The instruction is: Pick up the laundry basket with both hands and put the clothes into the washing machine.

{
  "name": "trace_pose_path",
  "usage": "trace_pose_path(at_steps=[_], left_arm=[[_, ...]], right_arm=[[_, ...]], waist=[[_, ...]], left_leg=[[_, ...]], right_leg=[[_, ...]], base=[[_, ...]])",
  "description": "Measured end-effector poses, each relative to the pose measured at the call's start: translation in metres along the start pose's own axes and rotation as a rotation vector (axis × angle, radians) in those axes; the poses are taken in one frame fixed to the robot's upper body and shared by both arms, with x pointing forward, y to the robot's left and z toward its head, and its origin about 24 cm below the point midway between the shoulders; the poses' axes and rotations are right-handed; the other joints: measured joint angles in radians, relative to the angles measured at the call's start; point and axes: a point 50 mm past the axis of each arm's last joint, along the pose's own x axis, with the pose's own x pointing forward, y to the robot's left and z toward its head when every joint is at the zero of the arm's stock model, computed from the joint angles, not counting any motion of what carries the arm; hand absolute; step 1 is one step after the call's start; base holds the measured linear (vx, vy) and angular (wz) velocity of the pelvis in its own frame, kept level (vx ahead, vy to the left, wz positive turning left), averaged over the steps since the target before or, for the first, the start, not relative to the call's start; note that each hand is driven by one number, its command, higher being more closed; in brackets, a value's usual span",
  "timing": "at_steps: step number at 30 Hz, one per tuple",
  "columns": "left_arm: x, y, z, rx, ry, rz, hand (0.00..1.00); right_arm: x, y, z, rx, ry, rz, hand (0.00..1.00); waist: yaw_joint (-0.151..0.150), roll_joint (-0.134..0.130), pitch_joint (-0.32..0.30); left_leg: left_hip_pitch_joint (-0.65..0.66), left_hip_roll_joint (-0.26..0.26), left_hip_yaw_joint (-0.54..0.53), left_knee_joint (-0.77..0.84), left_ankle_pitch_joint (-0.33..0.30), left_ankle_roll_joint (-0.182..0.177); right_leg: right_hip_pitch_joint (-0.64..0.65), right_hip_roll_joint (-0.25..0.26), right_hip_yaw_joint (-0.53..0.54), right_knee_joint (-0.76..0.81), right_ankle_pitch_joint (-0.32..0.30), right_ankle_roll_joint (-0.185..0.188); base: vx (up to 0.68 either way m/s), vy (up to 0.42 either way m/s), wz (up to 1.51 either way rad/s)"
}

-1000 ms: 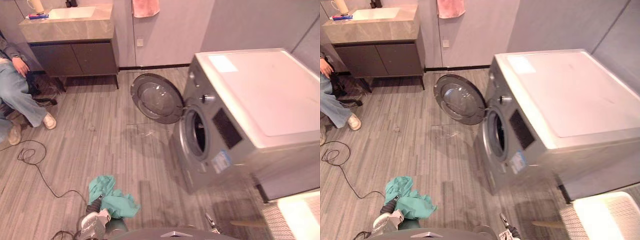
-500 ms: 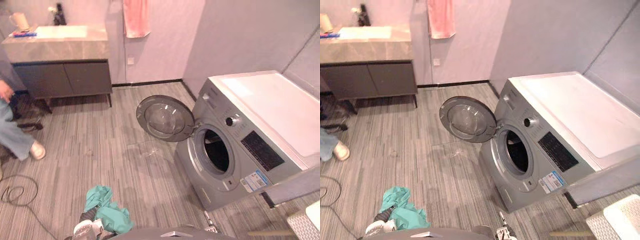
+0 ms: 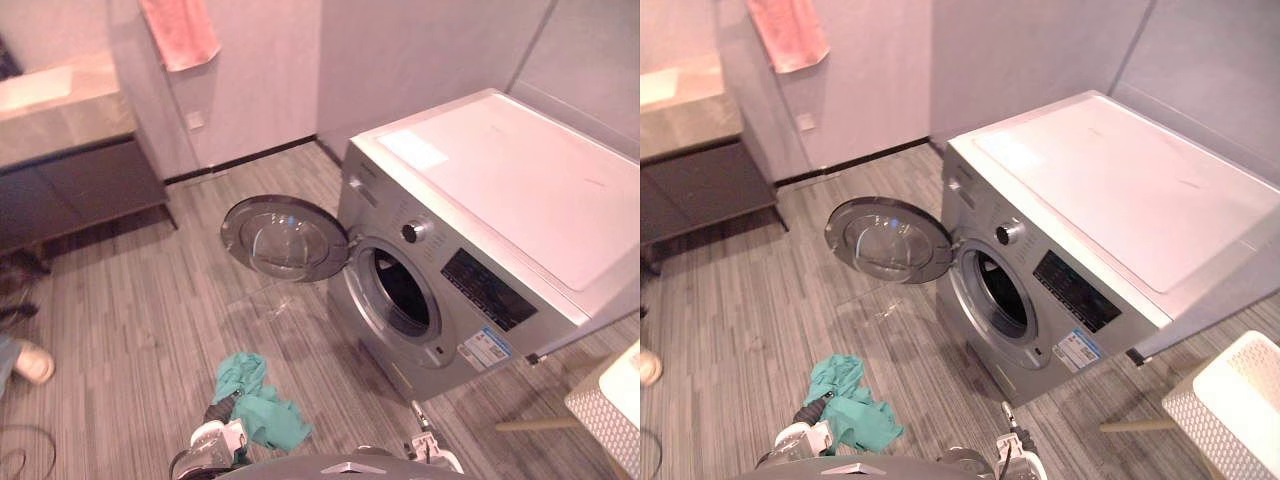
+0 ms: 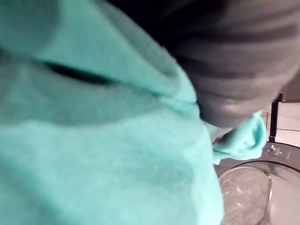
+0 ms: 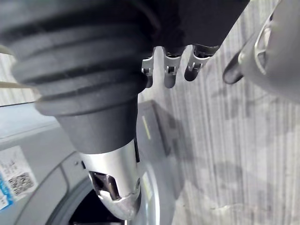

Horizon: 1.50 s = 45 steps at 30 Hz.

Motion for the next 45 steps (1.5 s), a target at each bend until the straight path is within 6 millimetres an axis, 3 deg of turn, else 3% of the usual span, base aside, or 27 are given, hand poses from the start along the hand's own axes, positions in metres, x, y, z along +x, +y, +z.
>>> trace_pose_path(at_steps=[1,2,4,6,8,9,10,11,12,13,14,16,19,21,23,24,25,26,27,28,30,32,35,37,40,43,45], left_arm=[[0.0,0.003,0.003,0.008,-0.022,0.002,1.0],[-0.001,0.005,0.002,0.022,-0.024,0.005,1.0],[0.0,0.005,0.005,0.045,-0.039,0.003,1.0],[-0.001,0.008,0.006,0.074,-0.048,0.007,1.0],[-0.002,0.011,0.004,0.082,-0.047,0.013,1.0],[-0.002,0.01,0.004,0.082,-0.047,0.013,1.0],[-0.003,0.012,-0.002,0.083,-0.027,0.019,1.0],[-0.004,0.02,-0.008,0.099,-0.01,0.033,1.0],[-0.004,0.026,-0.008,0.112,-0.004,0.046,1.0],[-0.004,0.041,-0.007,0.142,0.008,0.09,1.0],[-0.004,0.046,-0.006,0.161,0.011,0.103,1.0],[-0.002,0.043,-0.006,0.239,0.036,0.082,1.0],[0.003,0.028,0.008,0.323,-0.005,0.029,1.0],[0.004,0.022,0.013,0.348,-0.027,0.01,1.0],[0.004,0.018,0.017,0.346,-0.041,0.005,1.0],[0.004,0.015,0.017,0.336,-0.043,0.003,1.0],[0.005,0.015,0.018,0.324,-0.047,0.004,1.0],[0.005,0.014,0.021,0.313,-0.056,0.006,1.0],[0.005,0.015,0.022,0.306,-0.057,0.008,1.0],[0.006,0.02,0.024,0.299,-0.063,0.02,1.0],[0.005,0.01,0.015,0.26,-0.033,0.0,1.0],[0.004,0.001,0.006,0.25,-0.004,-0.024,1.0],[0.003,-0.001,0.0,0.239,0.018,-0.04,1.0],[0.003,0.007,0.0,0.21,0.022,-0.015,1.0],[0.001,0.031,-0.005,0.184,0.043,0.049,1.0],[-0.001,0.041,-0.008,0.187,0.059,0.075,1.0],[0.0,0.042,-0.005,0.193,0.051,0.075,1.0]], right_arm=[[0.0,0.004,0.003,-0.019,-0.012,0.022,0.0],[0.0,0.008,0.005,-0.029,-0.024,0.035,0.0],[-0.001,0.019,0.003,-0.078,-0.024,0.08,0.0],[-0.003,0.033,-0.004,-0.142,-0.009,0.142,0.0],[-0.008,0.054,-0.016,-0.254,0.009,0.24,0.0],[-0.008,0.057,-0.016,-0.259,0.01,0.253,0.0],[-0.008,0.058,-0.017,-0.278,0.015,0.262,0.0],[-0.006,0.053,-0.019,-0.326,0.031,0.254,0.0],[-0.006,0.049,-0.025,-0.348,0.058,0.245,0.0],[-0.008,0.047,-0.034,-0.37,0.093,0.247,0.0],[-0.008,0.048,-0.035,-0.381,0.095,0.249,0.0],[-0.004,0.047,-0.029,-0.397,0.082,0.241,0.0],[-0.001,0.034,-0.021,-0.381,0.086,0.189,0.0],[0.002,0.024,-0.013,-0.352,0.079,0.14,0.0],[0.005,0.013,0.0,-0.312,0.048,0.094,0.0],[0.006,0.009,0.006,-0.298,0.032,0.078,0.0],[0.007,0.007,0.012,-0.279,0.017,0.067,0.0],[0.008,0.005,0.016,-0.265,0.006,0.058,0.0],[0.007,0.003,0.016,-0.262,0.007,0.05,0.0],[0.007,-0.004,0.013,-0.261,0.022,0.028,0.0],[0.007,-0.022,0.02,-0.213,0.017,-0.043,0.0],[0.004,-0.04,0.02,-0.153,0.024,-0.114,0.0],[-0.001,-0.063,0.019,-0.099,0.038,-0.188,0.0],[-0.004,-0.072,0.015,-0.096,0.06,-0.22,0.0],[-0.008,-0.074,-0.006,-0.063,0.127,-0.232,0.0],[-0.009,-0.076,-0.005,-0.061,0.124,-0.237,0.0],[-0.008,-0.075,-0.005,-0.057,0.115,-0.231,0.0]], waist=[[0.016,0.004,0.002],[0.024,0.014,0.003],[0.037,0.013,0.003],[0.048,0.008,0.005],[0.058,0.01,-0.001],[0.062,0.012,-0.002],[0.078,0.033,-0.011],[0.083,0.046,-0.027],[0.081,0.033,-0.034],[0.06,-0.001,-0.054],[0.06,-0.017,-0.065],[0.065,-0.019,-0.072],[0.06,-0.028,-0.078],[0.06,-0.019,-0.069],[0.059,0.002,-0.056],[0.057,0.026,-0.042],[0.05,0.048,-0.033],[0.041,0.047,-0.017],[0.041,0.046,-0.008],[0.036,0.008,-0.002],[0.028,0.048,0.015],[0.021,0.061,0.025],[0.021,0.055,0.029],[0.022,0.037,0.031],[0.015,0.018,0.018],[0.019,0.023,0.017],[0.019,0.017,0.027]], left_leg=[[-0.044,-0.004,-0.044,0.087,0.027,-0.008],[-0.089,-0.025,-0.084,0.157,-0.095,-0.007],[-0.152,-0.081,-0.128,0.1,-0.222,-0.006],[-0.173,-0.121,-0.187,-0.084,-0.275,-0.009],[-0.177,-0.191,-0.375,-0.419,-0.277,-0.027],[-0.161,-0.206,-0.438,-0.495,-0.273,-0.037],[-0.141,-0.211,-0.518,-0.584,-0.282,-0.06],[-0.14,-0.217,-0.489,-0.529,-0.242,-0.136],[-0.147,-0.232,-0.444,-0.507,-0.269,-0.11],[-0.134,-0.25,-0.401,-0.51,-0.287,-0.089],[-0.126,-0.259,-0.374,-0.525,-0.287,-0.079],[-0.092,-0.274,-0.294,-0.563,-0.281,-0.049],[-0.051,-0.319,-0.25,-0.63,-0.265,-0.017],[-0.003,-0.334,-0.222,-0.649,-0.267,-0.014],[0.072,-0.332,-0.183,-0.675,-0.276,0.001],[0.105,-0.317,-0.17,-0.691,-0.28,0.008],[0.125,-0.298,-0.165,-0.701,-0.283,0.012],[0.145,-0.278,-0.149,-0.705,-0.283,0.012],[0.154,-0.274,-0.139,-0.706,-0.284,0.01],[0.169,-0.28,-0.118,-0.705,-0.295,-0.009],[0.187,-0.237,-0.106,-0.721,-0.318,-0.033],[0.21,-0.215,-0.095,-0.762,-0.309,-0.052],[0.232,-0.21,-0.105,-0.803,-0.287,-0.072],[0.235,-0.212,-0.126,-0.802,-0.277,-0.076],[0.214,-0.183,-0.159,-0.795,-0.274,-0.088],[0.173,-0.137,-0.215,-0.737,-0.287,-0.106],[0.145,-0.131,-0.23,-0.647,-0.277,-0.097]], right_leg=[[0.014,0.005,0.045,-0.006,-0.002,-0.004],[0.028,0.0,0.11,-0.01,-0.004,-0.006],[0.038,-0.022,0.215,-0.028,-0.008,-0.007],[0.039,-0.045,0.316,-0.034,-0.019,0.012],[0.019,-0.08,0.456,-0.022,-0.053,0.067],[0.009,-0.087,0.5,-0.017,-0.063,0.083],[-0.002,-0.087,0.582,-0.014,-0.083,0.118],[-0.001,-0.107,0.665,-0.011,-0.105,0.14],[-0.008,-0.128,0.698,-0.002,-0.104,0.144],[-0.025,-0.125,0.723,0.014,-0.071,0.145],[-0.044,-0.13,0.712,0.018,-0.042,0.128],[-0.087,-0.156,0.74,-0.009,0.083,0.136],[-0.119,-0.193,0.748,0.015,0.157,0.179],[-0.143,-0.193,0.751,0.096,0.164,0.187],[-0.182,-0.162,0.752,0.243,0.177,0.197],[-0.219,-0.132,0.749,0.328,0.177,0.204],[-0.255,-0.098,0.726,0.368,0.111,0.21],[-0.291,-0.075,0.654,0.34,0.039,0.187],[-0.306,-0.07,0.605,0.303,0.044,0.179],[-0.319,-0.073,0.516,0.204,0.128,0.164],[-0.292,-0.051,0.458,0.154,0.121,0.166],[-0.288,-0.028,0.438,0.136,0.119,0.164],[-0.259,-0.027,0.407,0.098,0.117,0.161],[-0.219,-0.044,0.378,0.054,0.107,0.147],[-0.194,-0.035,0.325,0.033,0.102,0.12],[-0.175,-0.004,0.266,0.025,0.093,0.097],[-0.167,-0.002,0.24,0.043,0.077,0.08]], base=[[0.22,0.166,-1.39],[0.23,0.185,-1.59],[0.19,0.184,-1.54],[0.23,0.272,-1.56],[0.29,0.422,-1.79],[0.27,0.483,-1.95],[0.36,0.654,-2.07],[0.39,0.66,-2.01],[0.4,0.594,-1.48],[0.25,0.316,-0.86],[0.31,0.366,-0.99],[0.29,0.346,-0.85],[0.22,0.231,-0.32],[0.18,0.105,-0.41],[0.16,0.008,-0.65],[0.09,-0.056,-0.66],[0.05,-0.098,-0.69],[0.03,-0.119,-0.58],[0.03,-0.138,-0.55],[0.08,-0.149,-0.52],[0.11,-0.166,-0.48],[0.05,-0.152,-0.26],[-0.02,-0.104,0.05],[-0.07,-0.044,0.33],[-0.12,-0.062,0.41],[-0.08,-0.143,0.45],[-0.01,-0.115,0.42]])
